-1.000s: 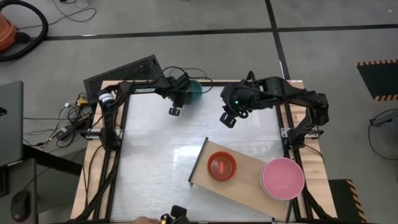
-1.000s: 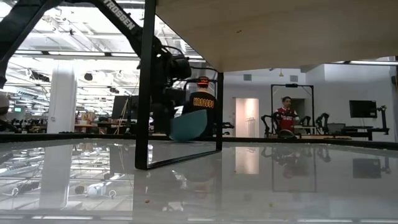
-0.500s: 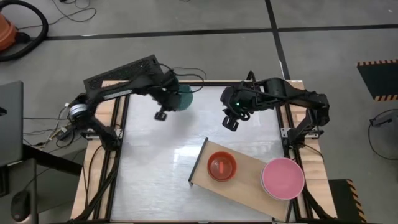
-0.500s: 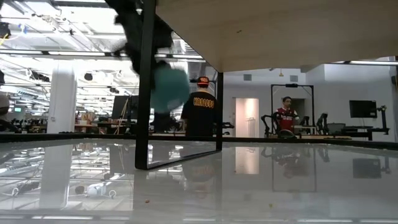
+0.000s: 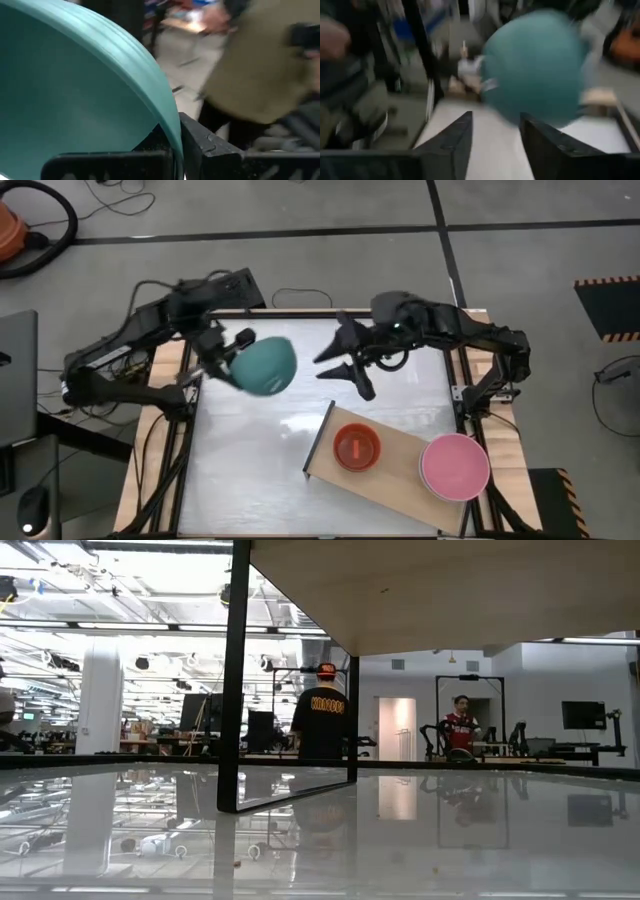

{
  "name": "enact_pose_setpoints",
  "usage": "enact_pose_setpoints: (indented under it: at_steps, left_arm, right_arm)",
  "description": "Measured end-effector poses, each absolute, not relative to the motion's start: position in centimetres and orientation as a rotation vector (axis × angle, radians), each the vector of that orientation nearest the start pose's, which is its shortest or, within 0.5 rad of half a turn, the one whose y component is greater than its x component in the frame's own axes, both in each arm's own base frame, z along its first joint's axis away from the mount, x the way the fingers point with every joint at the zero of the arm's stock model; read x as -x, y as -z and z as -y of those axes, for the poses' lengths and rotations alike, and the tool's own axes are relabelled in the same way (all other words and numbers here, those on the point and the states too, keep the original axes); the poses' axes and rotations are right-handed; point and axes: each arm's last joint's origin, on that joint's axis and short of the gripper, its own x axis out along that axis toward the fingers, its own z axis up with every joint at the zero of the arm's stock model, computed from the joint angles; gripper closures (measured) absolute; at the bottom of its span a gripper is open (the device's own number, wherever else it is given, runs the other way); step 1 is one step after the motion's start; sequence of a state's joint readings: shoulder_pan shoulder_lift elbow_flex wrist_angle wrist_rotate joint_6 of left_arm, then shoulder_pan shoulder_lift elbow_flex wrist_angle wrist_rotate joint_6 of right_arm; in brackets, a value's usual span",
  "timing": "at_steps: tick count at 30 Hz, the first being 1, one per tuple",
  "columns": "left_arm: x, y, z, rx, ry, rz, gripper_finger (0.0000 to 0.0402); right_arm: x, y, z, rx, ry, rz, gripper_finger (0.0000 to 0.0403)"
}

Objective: Place and stack bowls onto a shelf
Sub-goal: Stack the green bowl on top of pink bowl on the shelf

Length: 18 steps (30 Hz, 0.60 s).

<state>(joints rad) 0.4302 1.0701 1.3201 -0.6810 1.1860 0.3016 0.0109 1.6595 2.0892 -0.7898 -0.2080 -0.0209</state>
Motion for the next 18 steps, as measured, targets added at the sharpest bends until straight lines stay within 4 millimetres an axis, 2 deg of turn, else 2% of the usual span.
enact_pose_setpoints:
  at_steps: [5, 9, 13, 18]
  left_arm:
    - [-16.7, -44.4, -3.1, 0.031, 0.958, -0.077, 0.0401]
    - [-16.8, -45.8, -1.3, -0.014, 1.061, 0.002, 0.0401]
    - [-18.1, -46.3, 0.0, -0.018, 1.153, 0.038, 0.0401]
    - [-20.6, -45.6, 0.7, 0.026, 1.231, 0.009, 0.0401]
  right_arm:
    - [-32.9, -51.4, -1.2, -0.032, -0.287, -0.130, 0.0140]
    - [-32.8, -52.9, -1.4, -0.028, -0.334, 0.011, 0.0088]
    - [-34.2, -52.4, -1.9, -0.030, -0.359, 0.042, 0.0072]
    - [-35.4, -52.0, -2.3, -0.115, -0.438, 0.056, 0.0077]
